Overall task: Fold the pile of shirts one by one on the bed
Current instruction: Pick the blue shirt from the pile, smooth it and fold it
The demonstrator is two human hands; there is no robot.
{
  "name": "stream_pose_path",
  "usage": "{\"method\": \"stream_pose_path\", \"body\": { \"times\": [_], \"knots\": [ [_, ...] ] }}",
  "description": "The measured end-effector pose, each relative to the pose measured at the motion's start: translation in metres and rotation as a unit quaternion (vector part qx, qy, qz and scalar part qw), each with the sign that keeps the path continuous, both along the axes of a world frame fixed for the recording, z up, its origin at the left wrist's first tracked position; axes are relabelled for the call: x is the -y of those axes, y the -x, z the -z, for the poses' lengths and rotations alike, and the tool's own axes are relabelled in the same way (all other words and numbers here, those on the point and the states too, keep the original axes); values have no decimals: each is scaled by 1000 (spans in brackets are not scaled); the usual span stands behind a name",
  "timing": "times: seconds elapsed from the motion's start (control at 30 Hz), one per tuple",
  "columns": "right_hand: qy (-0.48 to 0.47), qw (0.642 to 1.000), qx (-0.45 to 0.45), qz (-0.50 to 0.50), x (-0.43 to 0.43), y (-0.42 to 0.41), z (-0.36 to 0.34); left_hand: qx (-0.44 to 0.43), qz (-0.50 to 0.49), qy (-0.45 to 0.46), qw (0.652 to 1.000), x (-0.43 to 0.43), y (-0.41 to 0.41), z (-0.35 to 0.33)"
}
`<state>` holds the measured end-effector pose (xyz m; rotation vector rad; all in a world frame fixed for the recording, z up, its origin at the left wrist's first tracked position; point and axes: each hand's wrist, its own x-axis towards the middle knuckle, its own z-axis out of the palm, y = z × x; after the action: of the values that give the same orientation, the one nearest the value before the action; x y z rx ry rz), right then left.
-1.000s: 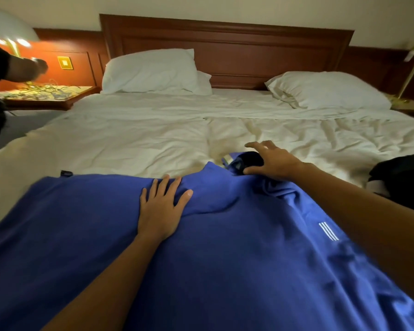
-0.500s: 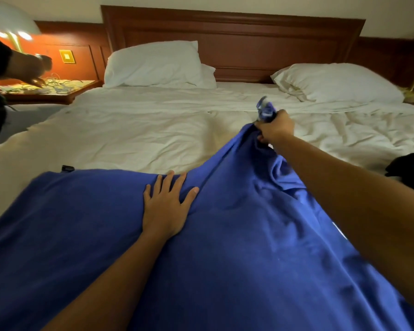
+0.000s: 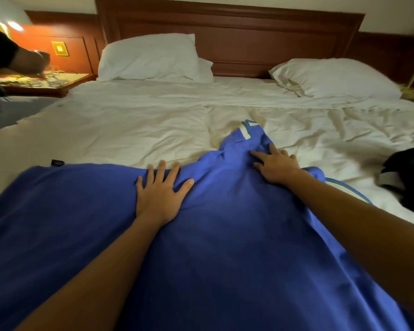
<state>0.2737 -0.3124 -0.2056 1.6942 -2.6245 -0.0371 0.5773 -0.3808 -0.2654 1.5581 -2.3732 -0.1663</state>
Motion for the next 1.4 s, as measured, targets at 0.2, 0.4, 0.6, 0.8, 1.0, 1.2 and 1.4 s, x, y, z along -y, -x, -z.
{"method": "stream_pose_path", "body": {
  "times": [0.2,0.4,0.6,0.8,1.0,1.2,1.4],
  "knots": [
    [-39,978,-151,139,0,21,-18,1,-11,7,1000,6,3,4],
    [59,988,103,-97,58,-55,3,-4,-10,12,1000,8,4,6],
    [187,860,462,-109,118,-85,-23,-8,-13,28,999,8,4,11],
    [371,907,164,114,102,-74,15,-11,-12,33,999,7,6,11],
    [49,990,131,-24,140,-46,24,-5,-10,30,999,9,5,13],
    [32,991,111,-63,107,-44,21,1,-14,31,999,11,6,15],
    [-10,993,75,-87,-43,-62,14,-3,-8,1,1000,7,4,7]
  ]
}}
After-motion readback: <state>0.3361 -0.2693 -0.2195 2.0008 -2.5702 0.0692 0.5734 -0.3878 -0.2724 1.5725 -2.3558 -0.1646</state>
